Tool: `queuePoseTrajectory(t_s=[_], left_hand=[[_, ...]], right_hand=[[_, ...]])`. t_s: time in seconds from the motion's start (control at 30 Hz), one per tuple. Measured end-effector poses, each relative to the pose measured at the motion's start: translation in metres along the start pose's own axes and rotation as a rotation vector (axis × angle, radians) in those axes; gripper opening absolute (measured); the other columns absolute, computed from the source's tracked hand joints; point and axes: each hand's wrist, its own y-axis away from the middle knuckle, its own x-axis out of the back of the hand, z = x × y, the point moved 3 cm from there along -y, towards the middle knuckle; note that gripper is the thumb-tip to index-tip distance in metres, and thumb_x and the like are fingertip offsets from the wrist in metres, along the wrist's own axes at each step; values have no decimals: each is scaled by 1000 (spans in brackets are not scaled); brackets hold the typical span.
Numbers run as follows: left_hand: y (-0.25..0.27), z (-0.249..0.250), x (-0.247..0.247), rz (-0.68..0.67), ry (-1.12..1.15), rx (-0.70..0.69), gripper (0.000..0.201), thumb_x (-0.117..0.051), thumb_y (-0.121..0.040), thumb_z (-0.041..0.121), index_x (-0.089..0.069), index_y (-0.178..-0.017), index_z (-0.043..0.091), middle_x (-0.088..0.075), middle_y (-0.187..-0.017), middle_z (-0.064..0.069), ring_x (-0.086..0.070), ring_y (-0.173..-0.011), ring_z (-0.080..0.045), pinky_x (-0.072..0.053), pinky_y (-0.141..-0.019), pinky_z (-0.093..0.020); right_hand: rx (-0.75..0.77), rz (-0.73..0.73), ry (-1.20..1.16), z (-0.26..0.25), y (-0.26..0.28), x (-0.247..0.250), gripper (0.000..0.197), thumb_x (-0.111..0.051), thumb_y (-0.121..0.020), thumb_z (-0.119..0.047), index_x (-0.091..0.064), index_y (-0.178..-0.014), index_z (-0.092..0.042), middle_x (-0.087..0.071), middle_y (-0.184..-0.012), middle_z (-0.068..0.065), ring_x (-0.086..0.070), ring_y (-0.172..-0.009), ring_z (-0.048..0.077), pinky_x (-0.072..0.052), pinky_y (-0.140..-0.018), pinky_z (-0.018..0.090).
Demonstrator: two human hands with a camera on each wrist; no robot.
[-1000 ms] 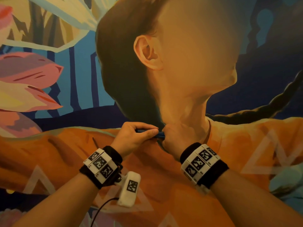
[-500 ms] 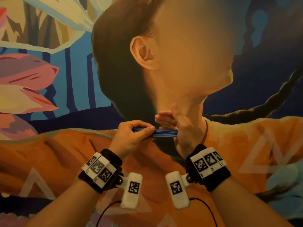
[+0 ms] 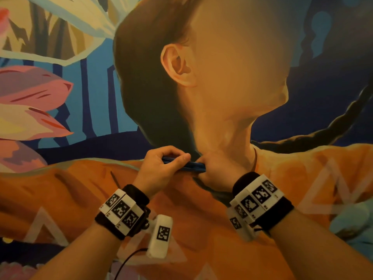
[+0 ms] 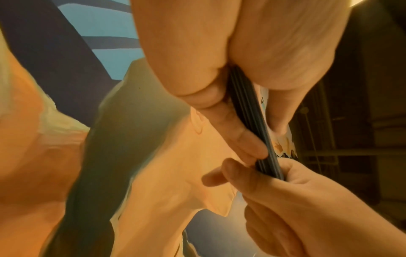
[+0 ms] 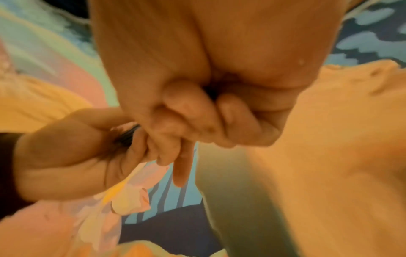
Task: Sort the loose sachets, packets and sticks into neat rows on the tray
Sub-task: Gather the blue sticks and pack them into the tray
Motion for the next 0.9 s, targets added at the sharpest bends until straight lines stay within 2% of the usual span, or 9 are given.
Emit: queuePoseTrajectory(t_s=[0.1,0.2,0.27,0.33,0.43,0.57,0.7,0.8,0.9], left_hand=[[-1,-9,-2,127,90,138,35,-63,-89,48,-69,-86,13,-68,-78,-6,-67,-76,-28,-58,-73,-47],[-1,-18,-6,148,29,327,40,-47,-101,45,-63,-87,10,-50,-63,-6,-49,-53,-20,-40,-50,-31],[-2,-19,-8,147,100,370,33,-46,-103,37,-59,-90,9,-41,-61,-3,-38,-46,-12,-31,-45,-26],[-3,-15,-8,173,175,325,27,-45,-104,30,-54,-87,9,-38,-62,-5,-35,-44,-11,-28,-44,-26],[-4,-11,-5,220,168,221,27,-46,-103,26,-51,-82,12,-42,-70,-11,-40,-53,-18,-32,-50,-30],[1,-8,-12,233,191,146,31,-46,-103,27,-49,-73,20,-40,-69,-7,-38,-54,-17,-32,-49,-29],[8,6,-23,167,266,99,29,-48,-103,27,-47,-78,13,-37,-60,-4,-35,-46,-13,-30,-40,-25],[7,12,-17,156,187,33,29,-51,-102,30,-50,-81,9,-42,-65,-10,-38,-46,-14,-31,-41,-26],[5,14,-5,191,101,-49,31,-53,-101,31,-51,-73,19,-45,-66,-8,-42,-52,-23,-34,-46,-29]], right_hand=[[38,149,135,2,0,0,13,-54,-92,-31,-64,-84,-27,-57,-72,-4,-60,-76,21,-50,-71,39],[43,204,291,2,2,-2,17,-47,-96,-28,-64,-97,-27,-55,-76,-5,-53,-74,18,-35,-63,32],[78,274,289,4,0,-8,17,-50,-95,-30,-66,-99,-28,-63,-82,-4,-57,-76,17,-39,-63,32],[143,310,72,8,-2,-15,15,-61,-90,-33,-69,-103,-32,-68,-86,-7,-62,-80,13,-50,-72,33],[219,313,-508,8,2,-17,36,-79,-78,-43,-70,-110,-33,-72,-99,-12,-67,-91,5,-54,-82,22],[21,548,-1283,-1,6,-11,40,-62,-84,-54,-73,-94,-17,-76,-94,2,-72,-92,15,-57,-85,31],[-90,681,-1419,-7,5,-5,22,-52,-99,-26,-68,-92,-12,-75,-90,4,-73,-87,15,-58,-73,26],[-27,611,-1396,-9,7,0,10,-61,-95,-18,-67,-95,-10,-74,-90,5,-74,-82,14,-57,-67,23],[84,258,-1065,-7,10,2,22,-75,-83,-29,-72,-93,-10,-72,-77,3,-68,-68,15,-53,-61,27]])
